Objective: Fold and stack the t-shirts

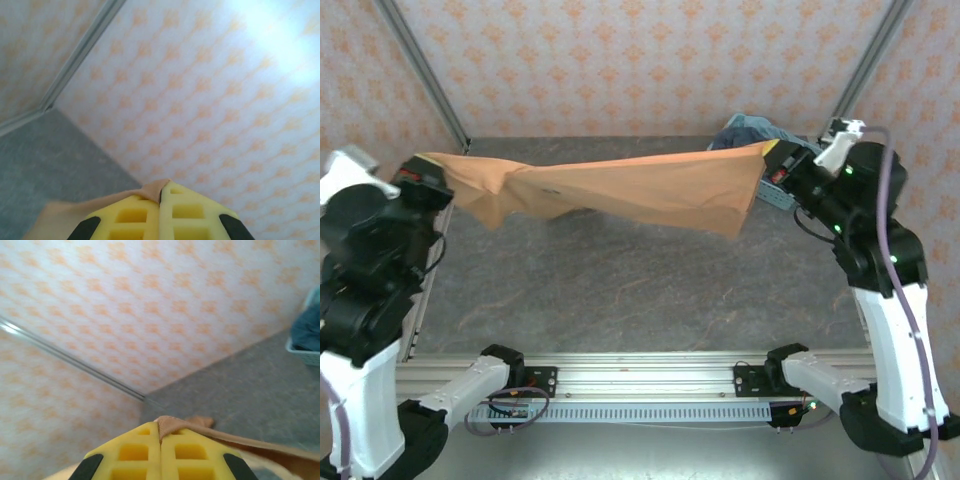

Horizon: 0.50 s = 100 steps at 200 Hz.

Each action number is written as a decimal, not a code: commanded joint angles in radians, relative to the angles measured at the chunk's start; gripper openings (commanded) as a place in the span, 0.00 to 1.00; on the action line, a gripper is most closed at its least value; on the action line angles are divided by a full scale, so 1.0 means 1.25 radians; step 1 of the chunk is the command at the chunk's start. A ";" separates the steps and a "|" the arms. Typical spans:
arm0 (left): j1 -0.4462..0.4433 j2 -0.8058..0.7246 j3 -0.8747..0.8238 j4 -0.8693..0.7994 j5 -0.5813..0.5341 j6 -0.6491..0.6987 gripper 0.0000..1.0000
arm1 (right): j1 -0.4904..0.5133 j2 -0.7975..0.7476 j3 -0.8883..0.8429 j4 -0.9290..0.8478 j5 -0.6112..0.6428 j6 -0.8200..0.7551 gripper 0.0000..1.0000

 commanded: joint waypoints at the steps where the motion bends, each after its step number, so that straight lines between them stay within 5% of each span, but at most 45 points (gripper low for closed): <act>1: 0.006 0.059 0.111 0.028 -0.037 0.064 0.00 | -0.004 0.007 0.037 0.045 -0.051 0.032 0.00; 37: 0.010 0.290 0.321 -0.112 0.024 0.037 0.00 | -0.005 0.113 0.014 0.146 -0.109 0.107 0.00; 100: 0.209 0.531 0.335 0.020 0.298 -0.018 0.00 | -0.004 0.452 0.086 0.344 -0.176 0.156 0.00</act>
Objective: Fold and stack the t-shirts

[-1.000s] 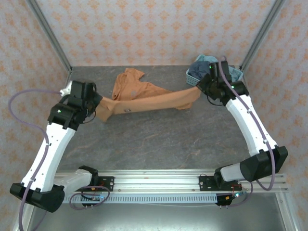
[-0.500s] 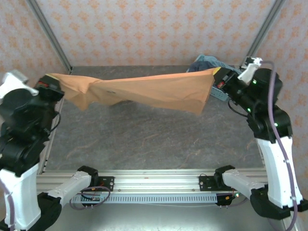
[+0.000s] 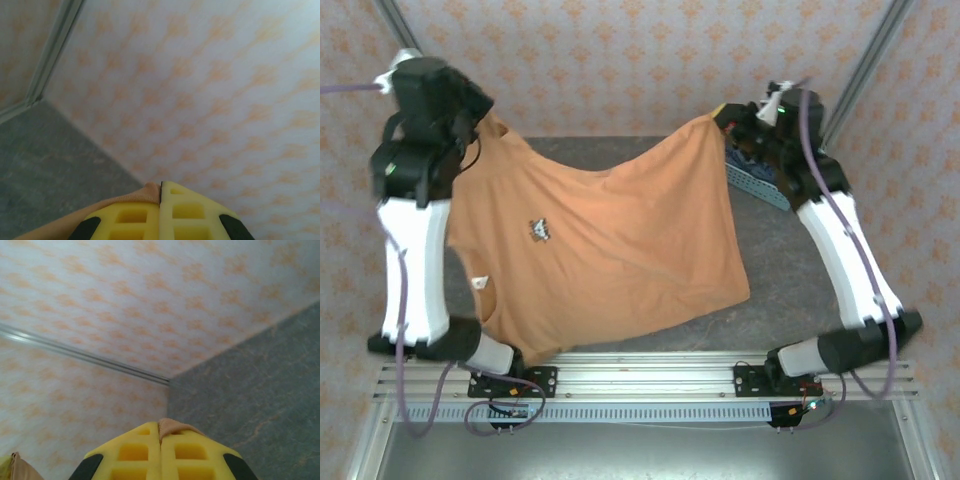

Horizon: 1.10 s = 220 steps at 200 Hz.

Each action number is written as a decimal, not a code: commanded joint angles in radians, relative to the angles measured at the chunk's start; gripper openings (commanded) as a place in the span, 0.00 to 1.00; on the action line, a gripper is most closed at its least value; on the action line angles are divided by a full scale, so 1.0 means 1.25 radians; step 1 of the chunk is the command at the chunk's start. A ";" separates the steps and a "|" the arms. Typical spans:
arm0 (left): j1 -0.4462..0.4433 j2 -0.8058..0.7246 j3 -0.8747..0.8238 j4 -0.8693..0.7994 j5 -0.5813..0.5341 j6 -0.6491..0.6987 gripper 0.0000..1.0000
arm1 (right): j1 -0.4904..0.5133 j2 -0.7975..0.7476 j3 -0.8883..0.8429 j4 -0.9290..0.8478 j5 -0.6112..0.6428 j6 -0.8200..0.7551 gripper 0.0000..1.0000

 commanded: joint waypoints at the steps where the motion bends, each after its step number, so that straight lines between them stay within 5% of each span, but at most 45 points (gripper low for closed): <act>1: 0.060 0.057 0.046 0.041 0.130 -0.013 0.00 | -0.004 0.092 0.073 0.086 -0.034 0.015 0.00; 52: 0.127 0.249 0.472 -0.002 0.208 -0.019 0.00 | -0.025 0.314 0.436 0.020 -0.023 0.008 0.00; 93: 0.135 0.133 0.395 0.038 0.184 -0.014 0.00 | -0.068 0.444 0.721 -0.087 -0.011 0.010 0.00; 117: 0.130 0.015 0.181 -0.004 0.189 -0.030 0.00 | -0.080 0.471 0.730 -0.167 -0.015 -0.031 0.00; 135: 0.105 -0.117 -0.122 0.023 0.183 -0.046 0.00 | -0.078 0.465 0.648 -0.231 -0.018 -0.072 0.00; 180: 0.064 -0.340 -0.805 0.133 0.256 -0.141 0.00 | -0.076 0.323 0.016 -0.057 0.047 -0.051 0.00; 220: -0.039 -0.411 -1.157 0.232 0.250 -0.218 0.00 | -0.063 0.323 -0.261 0.014 0.051 -0.023 0.00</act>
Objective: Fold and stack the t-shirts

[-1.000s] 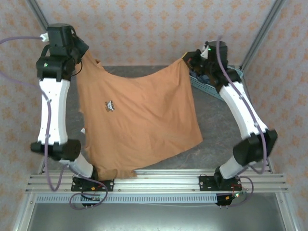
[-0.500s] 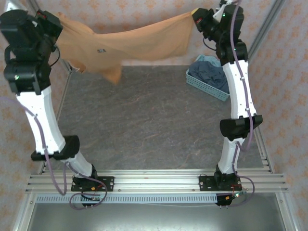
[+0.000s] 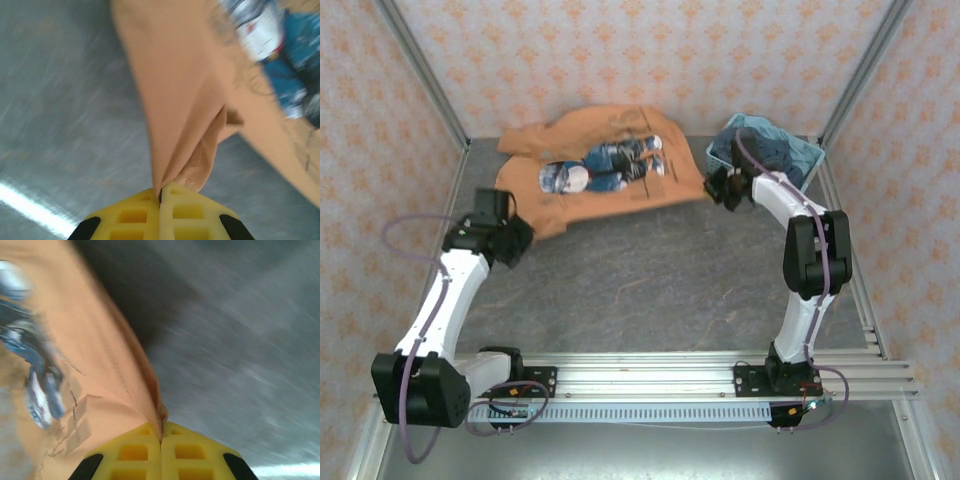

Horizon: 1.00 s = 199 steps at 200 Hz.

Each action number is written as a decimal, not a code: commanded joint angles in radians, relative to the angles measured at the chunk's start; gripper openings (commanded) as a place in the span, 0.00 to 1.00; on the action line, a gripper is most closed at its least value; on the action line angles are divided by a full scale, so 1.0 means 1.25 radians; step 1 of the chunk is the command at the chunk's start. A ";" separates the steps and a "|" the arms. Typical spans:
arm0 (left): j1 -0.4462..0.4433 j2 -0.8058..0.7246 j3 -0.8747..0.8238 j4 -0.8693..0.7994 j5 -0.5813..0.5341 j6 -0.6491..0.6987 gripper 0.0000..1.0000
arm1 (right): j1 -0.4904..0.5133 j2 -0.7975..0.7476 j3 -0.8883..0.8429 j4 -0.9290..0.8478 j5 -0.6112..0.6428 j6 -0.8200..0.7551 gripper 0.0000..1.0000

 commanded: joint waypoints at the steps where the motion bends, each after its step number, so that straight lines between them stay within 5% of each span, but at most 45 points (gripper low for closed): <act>1: -0.062 -0.081 -0.107 0.081 0.003 -0.072 0.00 | 0.012 -0.037 -0.068 0.074 0.028 0.010 0.00; 63: -0.147 -0.230 -0.308 0.030 -0.020 -0.233 0.00 | 0.047 -0.157 -0.241 -0.080 0.157 -0.008 0.00; 113: -0.148 -0.299 -0.276 -0.172 -0.096 -0.254 0.00 | 0.089 -0.322 -0.384 -0.172 0.264 0.024 0.00; 155: -0.152 -0.299 -0.281 -0.269 -0.078 -0.285 0.00 | 0.091 -0.358 -0.465 -0.188 0.248 0.031 0.00; 199: -0.266 -0.259 -0.248 -0.257 -0.041 -0.308 0.00 | 0.093 -0.393 -0.505 -0.231 0.284 0.029 0.00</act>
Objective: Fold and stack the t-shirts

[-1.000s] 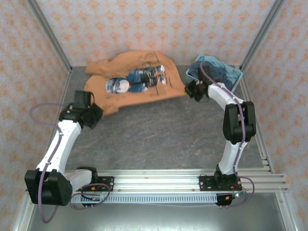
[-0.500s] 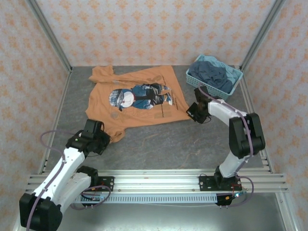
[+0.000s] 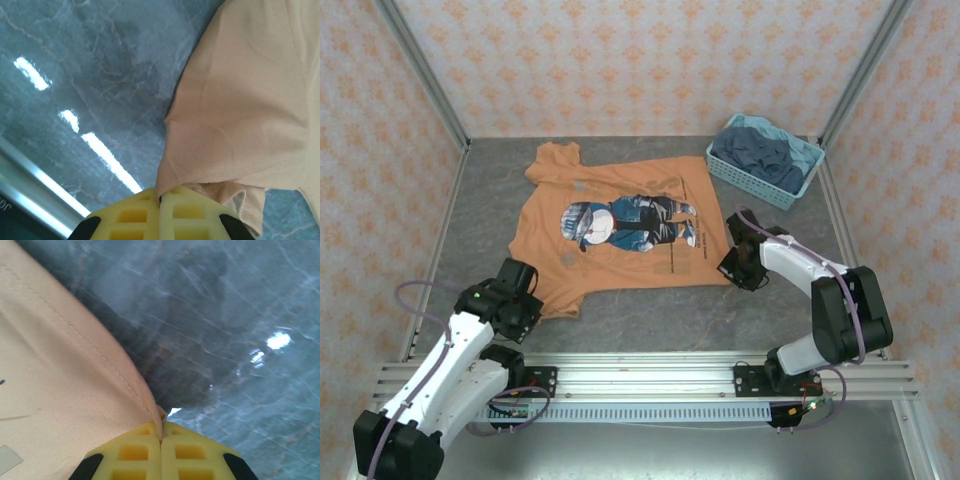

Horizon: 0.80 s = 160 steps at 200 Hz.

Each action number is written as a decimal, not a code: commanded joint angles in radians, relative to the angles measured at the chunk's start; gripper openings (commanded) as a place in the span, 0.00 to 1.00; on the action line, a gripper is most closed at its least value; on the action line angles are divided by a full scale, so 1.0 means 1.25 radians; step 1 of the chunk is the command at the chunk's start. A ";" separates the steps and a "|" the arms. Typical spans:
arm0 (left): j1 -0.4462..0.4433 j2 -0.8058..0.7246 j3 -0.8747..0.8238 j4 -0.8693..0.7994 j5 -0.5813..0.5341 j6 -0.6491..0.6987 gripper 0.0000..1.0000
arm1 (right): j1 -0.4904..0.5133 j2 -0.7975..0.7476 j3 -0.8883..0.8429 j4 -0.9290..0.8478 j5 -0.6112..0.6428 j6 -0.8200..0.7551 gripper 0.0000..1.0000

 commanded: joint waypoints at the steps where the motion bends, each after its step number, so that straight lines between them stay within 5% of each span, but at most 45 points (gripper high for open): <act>1: -0.068 0.033 0.043 -0.030 0.007 -0.036 0.00 | 0.004 -0.027 -0.012 -0.060 0.060 0.004 0.00; 61: -0.355 0.296 0.120 0.199 0.008 -0.087 0.00 | -0.001 0.003 0.016 -0.100 0.131 -0.018 0.00; 108: -0.370 0.377 0.185 0.353 0.045 -0.026 0.00 | -0.063 0.031 0.057 -0.123 0.159 -0.063 0.00; 160: -0.372 0.302 0.188 0.139 -0.077 -0.045 0.00 | -0.068 -0.015 0.048 -0.157 0.125 -0.058 0.00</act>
